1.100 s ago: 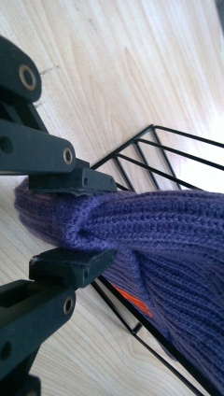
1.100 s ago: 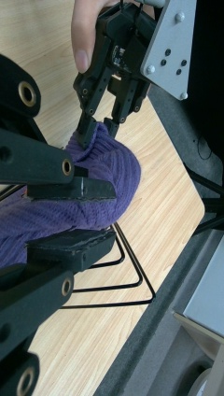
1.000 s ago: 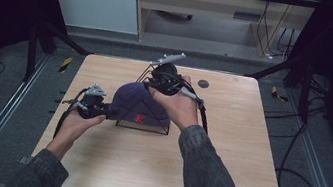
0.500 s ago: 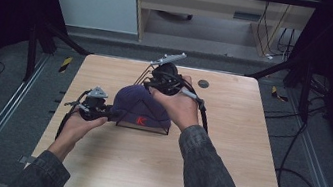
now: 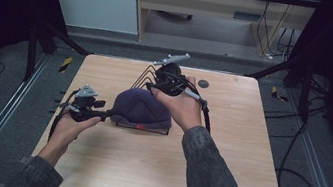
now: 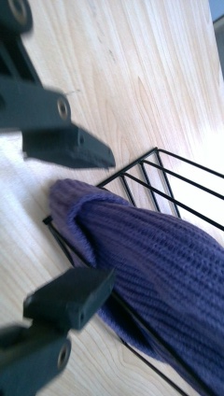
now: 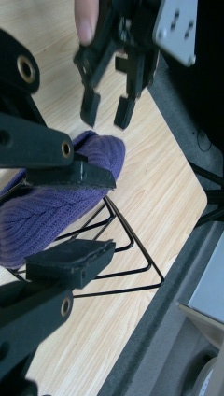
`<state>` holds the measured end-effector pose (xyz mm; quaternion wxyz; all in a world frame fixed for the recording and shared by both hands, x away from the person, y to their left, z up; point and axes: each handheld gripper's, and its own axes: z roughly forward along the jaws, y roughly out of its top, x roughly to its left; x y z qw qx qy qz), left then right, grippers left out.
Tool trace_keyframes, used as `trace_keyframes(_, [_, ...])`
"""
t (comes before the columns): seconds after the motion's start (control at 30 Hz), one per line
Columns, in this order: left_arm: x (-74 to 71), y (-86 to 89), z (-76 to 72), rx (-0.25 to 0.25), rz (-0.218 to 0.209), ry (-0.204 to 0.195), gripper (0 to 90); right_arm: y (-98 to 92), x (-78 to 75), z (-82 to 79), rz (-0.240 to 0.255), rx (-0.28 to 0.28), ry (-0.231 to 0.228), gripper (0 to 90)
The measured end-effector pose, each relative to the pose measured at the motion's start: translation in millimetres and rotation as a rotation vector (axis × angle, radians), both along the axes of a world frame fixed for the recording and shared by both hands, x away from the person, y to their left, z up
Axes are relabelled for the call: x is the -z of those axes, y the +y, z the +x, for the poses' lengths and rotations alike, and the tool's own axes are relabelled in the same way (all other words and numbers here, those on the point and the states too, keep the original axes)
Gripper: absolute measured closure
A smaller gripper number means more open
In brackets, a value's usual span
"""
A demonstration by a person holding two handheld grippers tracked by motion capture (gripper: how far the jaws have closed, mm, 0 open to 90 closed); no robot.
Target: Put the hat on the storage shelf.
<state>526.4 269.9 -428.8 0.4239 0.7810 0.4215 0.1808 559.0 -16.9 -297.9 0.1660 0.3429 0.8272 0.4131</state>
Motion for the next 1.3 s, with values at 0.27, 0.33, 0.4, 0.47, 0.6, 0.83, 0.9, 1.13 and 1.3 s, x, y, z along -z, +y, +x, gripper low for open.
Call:
trace_keyframes(0.27, [13.7,3.6,-20.0,-0.025,0.023,0.021,16.1,-2.3,-4.6,-3.9,0.006,0.017,-0.01,42.0])
trace_keyframes(0.33, [20.5,6.5,-19.8,-0.034,0.045,0.044,10.6,-4.6,-6.0,-4.6,0.01,0.026,-0.012,35.9])
trace_keyframes(0.4, [26.0,10.7,-18.1,-0.053,0.027,0.061,8.3,-8.4,-6.6,-4.2,0.008,0.039,-0.019,30.9])
trace_keyframes(0.47, [30.5,14.4,-16.2,-0.07,0.041,0.08,7.7,-12.8,-6.0,-2.6,0.022,0.052,-0.012,26.3])
trace_keyframes(0.6, [36.6,23.8,-16.5,-0.086,0.079,0.1,6.4,-23.5,-3.3,-0.8,0.032,0.093,-0.001,20.5])
trace_keyframes(0.83, [45.8,33.4,-16.7,-0.11,0.145,0.146,6.4,-46.5,0.4,-6.8,0.049,0.136,-0.004,12.5])
trace_keyframes(0.9, [48.1,34.8,-16.4,-0.116,0.146,0.164,6.5,-53.0,2.4,-9.4,0.051,0.139,-0.007,11.5])
trace_keyframes(1.13, [52.2,35.6,-15.9,-0.12,0.176,0.185,6.4,-73.9,2.2,-11.2,0.079,0.147,-0.023,10.1])
trace_keyframes(1.3, [54.3,35.5,-16.0,-0.121,0.188,0.193,5.5,-92.2,4.4,-20.1,0.091,0.183,-0.044,10.0])
